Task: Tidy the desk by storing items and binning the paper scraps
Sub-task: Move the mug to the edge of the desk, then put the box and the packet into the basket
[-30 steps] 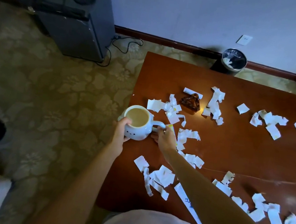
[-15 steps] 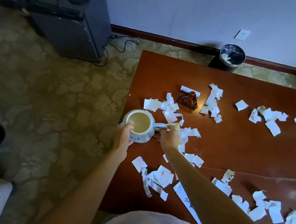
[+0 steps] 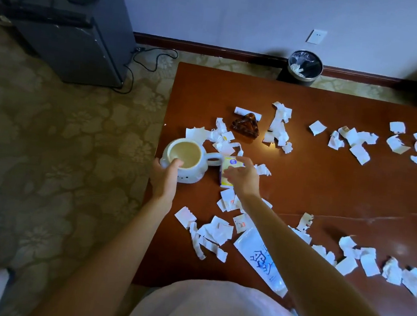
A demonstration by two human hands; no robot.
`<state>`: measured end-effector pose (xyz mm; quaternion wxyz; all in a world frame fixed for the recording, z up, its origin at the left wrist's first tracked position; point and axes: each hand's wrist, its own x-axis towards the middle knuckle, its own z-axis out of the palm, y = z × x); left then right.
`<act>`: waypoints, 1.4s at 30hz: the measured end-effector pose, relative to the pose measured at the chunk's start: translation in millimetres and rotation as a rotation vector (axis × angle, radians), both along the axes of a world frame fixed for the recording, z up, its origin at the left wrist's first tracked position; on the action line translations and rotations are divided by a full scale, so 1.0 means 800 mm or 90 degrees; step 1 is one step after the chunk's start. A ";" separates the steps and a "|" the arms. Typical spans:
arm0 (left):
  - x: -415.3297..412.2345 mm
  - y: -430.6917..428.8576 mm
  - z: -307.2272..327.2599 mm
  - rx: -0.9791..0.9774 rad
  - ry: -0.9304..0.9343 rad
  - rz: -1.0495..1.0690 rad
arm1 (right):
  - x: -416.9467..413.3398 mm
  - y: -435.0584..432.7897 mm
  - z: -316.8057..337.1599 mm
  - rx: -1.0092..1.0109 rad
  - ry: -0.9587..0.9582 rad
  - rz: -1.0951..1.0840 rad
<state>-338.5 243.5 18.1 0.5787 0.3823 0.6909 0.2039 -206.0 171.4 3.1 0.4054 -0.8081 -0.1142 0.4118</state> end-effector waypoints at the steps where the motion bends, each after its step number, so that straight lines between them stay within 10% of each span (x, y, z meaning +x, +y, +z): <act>1: 0.000 -0.006 0.004 0.054 0.041 -0.016 | 0.004 -0.014 0.002 0.002 -0.023 -0.001; 7: 0.006 -0.082 0.015 0.334 0.121 -0.150 | 0.014 -0.135 -0.005 -0.113 -0.173 0.031; 14: 0.026 -0.180 -0.015 -0.167 0.224 -0.661 | 0.009 -0.230 -0.018 -0.209 -0.225 0.189; 23: 0.075 -0.239 -0.023 -0.202 0.122 -0.308 | 0.035 -0.241 -0.024 -0.208 -0.180 0.304; 34: 0.105 -0.274 0.004 0.117 0.288 -0.284 | 0.087 -0.263 -0.005 -0.072 -0.124 0.257; 42: 0.139 -0.227 0.025 0.098 0.127 -0.212 | 0.106 -0.223 0.025 -0.020 0.004 0.235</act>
